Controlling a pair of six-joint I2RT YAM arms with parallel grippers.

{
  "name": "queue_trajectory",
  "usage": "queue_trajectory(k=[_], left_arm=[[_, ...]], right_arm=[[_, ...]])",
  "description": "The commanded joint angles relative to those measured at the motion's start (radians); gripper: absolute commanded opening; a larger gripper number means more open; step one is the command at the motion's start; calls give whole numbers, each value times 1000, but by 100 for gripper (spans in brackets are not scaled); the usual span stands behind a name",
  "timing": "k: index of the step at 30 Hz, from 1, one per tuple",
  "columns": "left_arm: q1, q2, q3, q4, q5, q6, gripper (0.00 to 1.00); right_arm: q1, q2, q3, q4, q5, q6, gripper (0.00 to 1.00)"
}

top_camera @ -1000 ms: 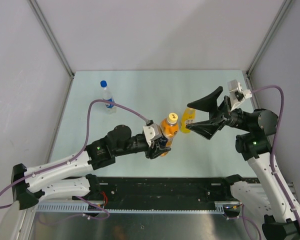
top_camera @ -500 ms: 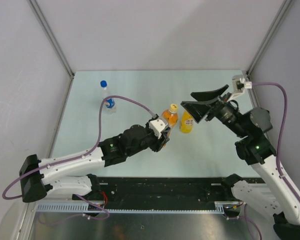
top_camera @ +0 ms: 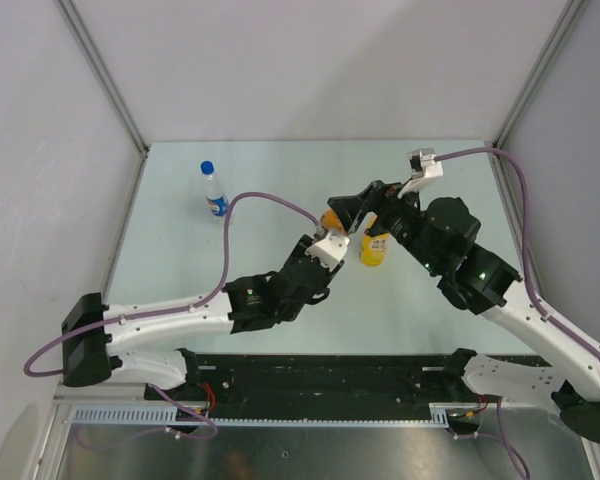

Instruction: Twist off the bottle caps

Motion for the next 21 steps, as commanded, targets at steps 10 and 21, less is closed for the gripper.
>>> queue_trajectory(k=[10,21], left_arm=[[-9,26,72,-31,-178,-30,0],[-9,31,80,-48,-181,-20,0]], right_arm=[[71,58,78,-27,192,-42,68],[71,77,78,-17,191,-32,23]])
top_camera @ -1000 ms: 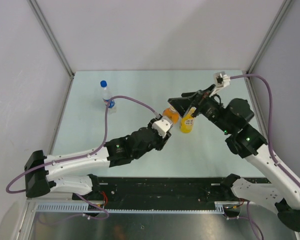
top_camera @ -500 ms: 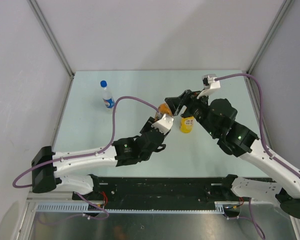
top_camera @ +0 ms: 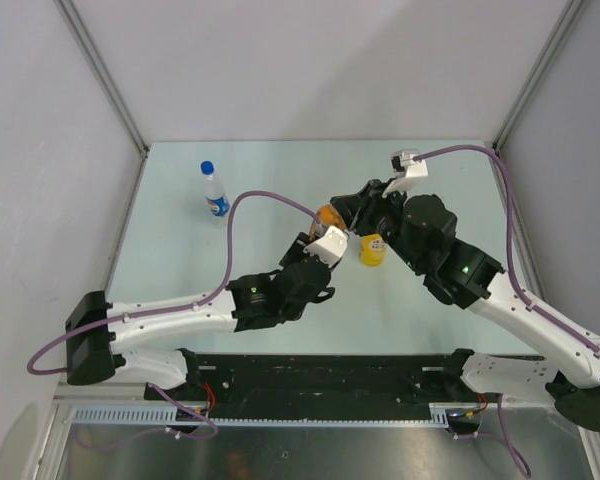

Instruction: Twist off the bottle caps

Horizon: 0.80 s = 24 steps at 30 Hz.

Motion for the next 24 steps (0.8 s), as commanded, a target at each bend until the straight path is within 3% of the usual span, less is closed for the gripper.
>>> queue_trajectory(k=[1,4,9,15,24], left_arm=[[-6,-1,42,13,-42,-11,0],[-6,0,43,14,-30,-10,0],[-6,-12,34,14,12,-15,0],[1,-79,7,15,135,-27,0],[13,-170,-23,20,512,49,0]], right_arm=[[3,-5,42,20,35,1,18],[3,-7,42,14,38,-4,6],[-23,-11,40,14,-44,-48,0],[-135,-59,13,27,-306,-102,0],[-323,-148,-69,96,-777,-196,0]])
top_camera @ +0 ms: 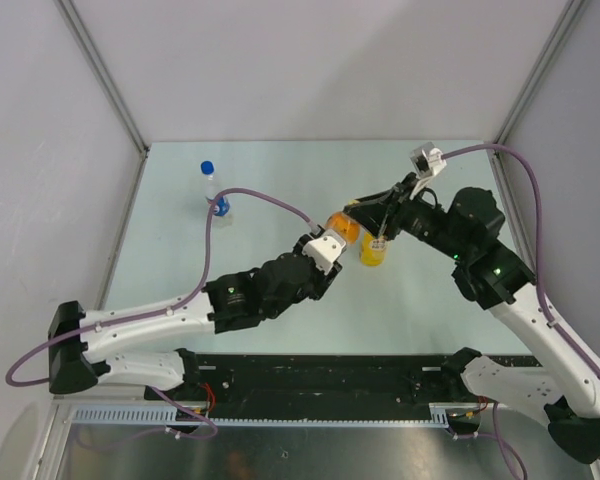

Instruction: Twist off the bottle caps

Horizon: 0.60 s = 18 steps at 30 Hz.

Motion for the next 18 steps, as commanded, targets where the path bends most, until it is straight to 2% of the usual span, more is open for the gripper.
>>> queue_trajectory(k=[1,9,18], left_arm=[[2,-70,-18,28,263,68,0],[4,-150,-66,70,491,133,0],[6,-217,-86,104,714,167,0]], right_arm=[[-88,-59,-38,81,-253,-100,0],[-172,-126,-61,87,-541,-188,0],[-187,-164,-62,71,-759,-257,0]])
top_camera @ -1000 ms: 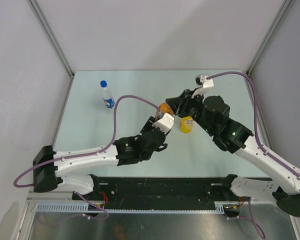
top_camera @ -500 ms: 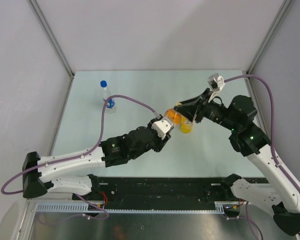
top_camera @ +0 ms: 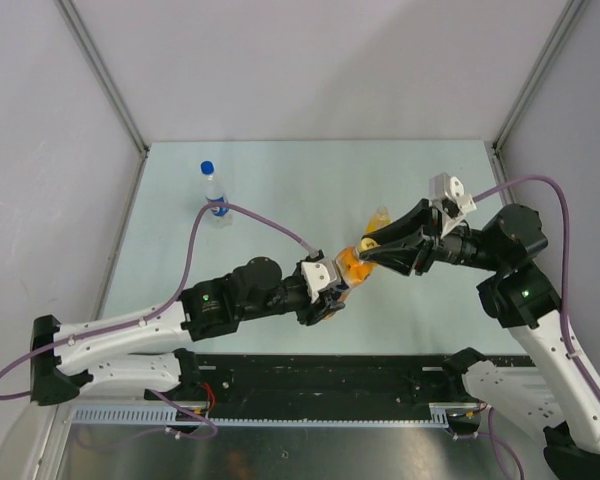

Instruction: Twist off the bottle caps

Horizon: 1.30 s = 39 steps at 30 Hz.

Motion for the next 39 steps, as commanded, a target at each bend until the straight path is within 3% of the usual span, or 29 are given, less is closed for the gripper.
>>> queue_trajectory(k=[1,9,14,20,25,28,39], left_arm=[[-5,-59,0,72,196,53,0],[6,-96,-15,105,309,53,0],[21,-106,-31,119,295,45,0],[43,-112,-49,125,285,33,0],[57,-131,-63,127,272,30,0],[64,-142,-69,128,267,30,0],[84,-175,-87,127,243,27,0]], right_arm=[[-18,-6,-2,31,-112,-75,0],[-18,-13,-1,25,-189,-81,5],[-18,-11,-1,4,-167,-88,20],[-20,-5,-1,-3,-158,-99,26],[-21,0,-1,-16,-138,-111,51],[-20,5,-1,-20,-124,-113,62],[-25,26,-1,-47,36,-108,70]])
